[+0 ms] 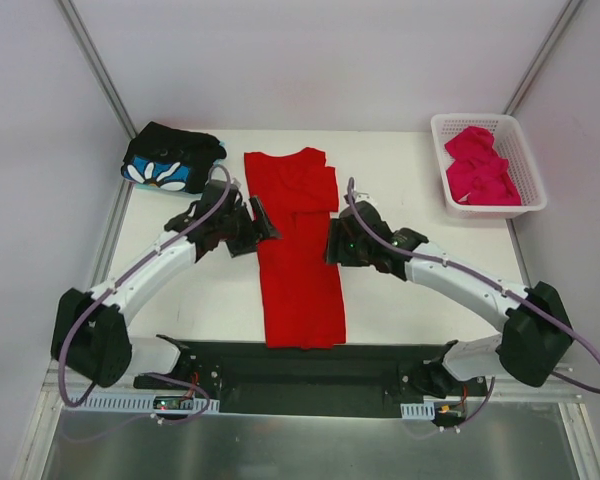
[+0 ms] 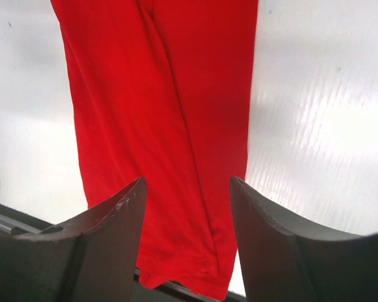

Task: Fold and stack the t-shirts

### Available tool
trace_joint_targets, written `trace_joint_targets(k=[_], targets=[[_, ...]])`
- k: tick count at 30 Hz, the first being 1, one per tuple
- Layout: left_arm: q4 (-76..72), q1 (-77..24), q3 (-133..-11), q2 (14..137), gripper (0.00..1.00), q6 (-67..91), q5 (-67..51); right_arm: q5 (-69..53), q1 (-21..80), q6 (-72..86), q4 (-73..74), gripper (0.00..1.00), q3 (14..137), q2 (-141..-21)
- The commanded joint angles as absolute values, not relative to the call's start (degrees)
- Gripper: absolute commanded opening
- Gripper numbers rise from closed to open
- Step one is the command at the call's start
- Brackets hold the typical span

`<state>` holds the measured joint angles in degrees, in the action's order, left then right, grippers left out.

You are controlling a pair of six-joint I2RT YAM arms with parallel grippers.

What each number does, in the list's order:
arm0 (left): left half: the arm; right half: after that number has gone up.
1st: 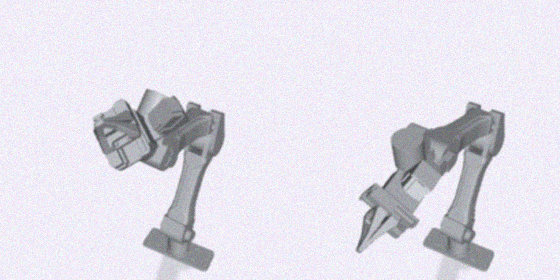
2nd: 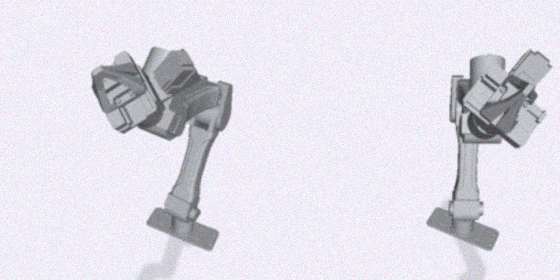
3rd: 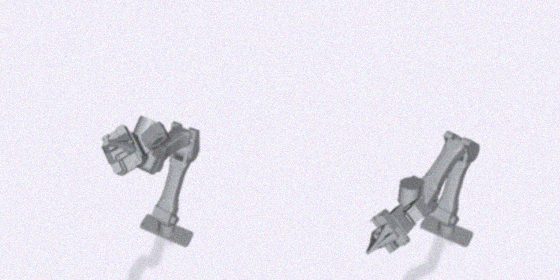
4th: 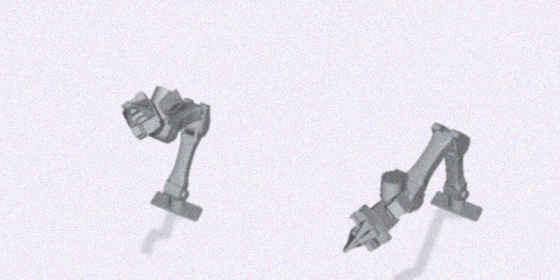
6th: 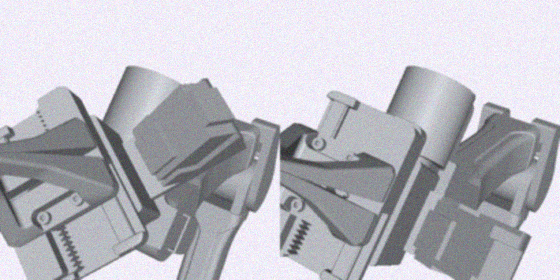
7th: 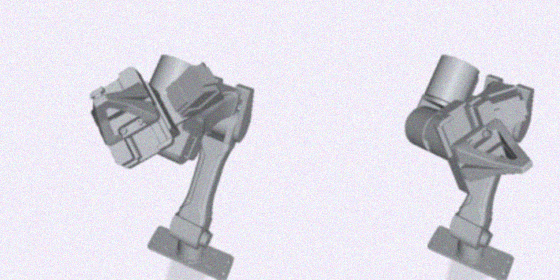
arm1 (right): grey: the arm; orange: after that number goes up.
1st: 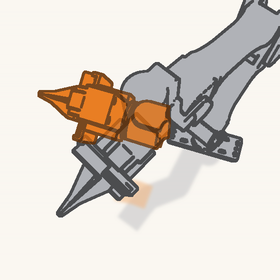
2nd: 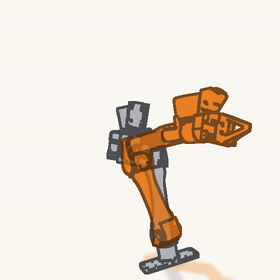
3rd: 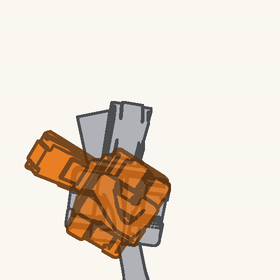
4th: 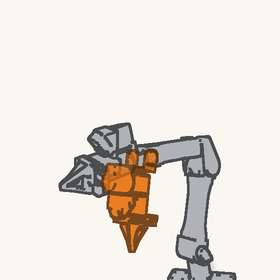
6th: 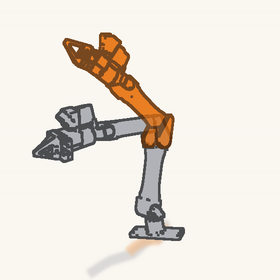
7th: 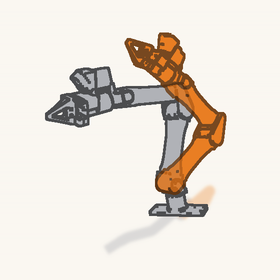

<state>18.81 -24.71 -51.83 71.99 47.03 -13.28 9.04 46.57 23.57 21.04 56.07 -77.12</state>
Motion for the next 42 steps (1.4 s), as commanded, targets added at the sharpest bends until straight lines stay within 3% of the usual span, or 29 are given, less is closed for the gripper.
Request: trace_joint_targets(k=[1,3,7,14,15,17,18,19,25,42], targets=[[18.5,-23.6,-59.9,80.8,0.71,43.4,-9.8,5.4,44.4,17.8,23.4,0.57,62.3,-83.1],[18.4,-22.7,-64.0,83.8,0.70,42.9,-8.5,4.8,43.3,16.4,24.1,0.54,65.7,-87.2],[17.6,-21.6,-70.7,92.5,0.65,40.9,-5.5,2.5,41.3,15.6,25.4,0.36,71.1,-94.3],[15.4,-18.5,-80.7,105.6,0.55,40.9,-10.1,-1.8,39.7,14.4,25.0,0.26,76.6,-101.9],[15.0,-18.3,-82.5,106.8,0.48,40.9,-10.8,-2.2,38.6,14.2,25.0,0.19,77.5,-102.8],[14.5,-17.8,-84.3,110.2,0.40,41.4,-11.9,-3.7,37.2,14.1,24.9,0.17,80.1,-105.7],[14.5,-17.7,-85.7,112.1,0.27,41.7,-12.2,-4.4,35.9,14.1,25.0,0.17,80.9,-106.6],[14.4,-17.5,-86.3,113.1,0.22,42.0,-13.1,-5.2,35.2,14.2,25.0,0.16,82.8,-108.6],[13.9,-15.9,-91.0,119.5,0.03,41.8,-15.5,-9.6,32.5,14.2,25.3,0.14,87.3,-113.9],[13.3,-11.3,-98.3,129.8,0.00,43.0,-20.4,-20.3,29.4,17.8,26.4,0.13,96.3,-126.5]])
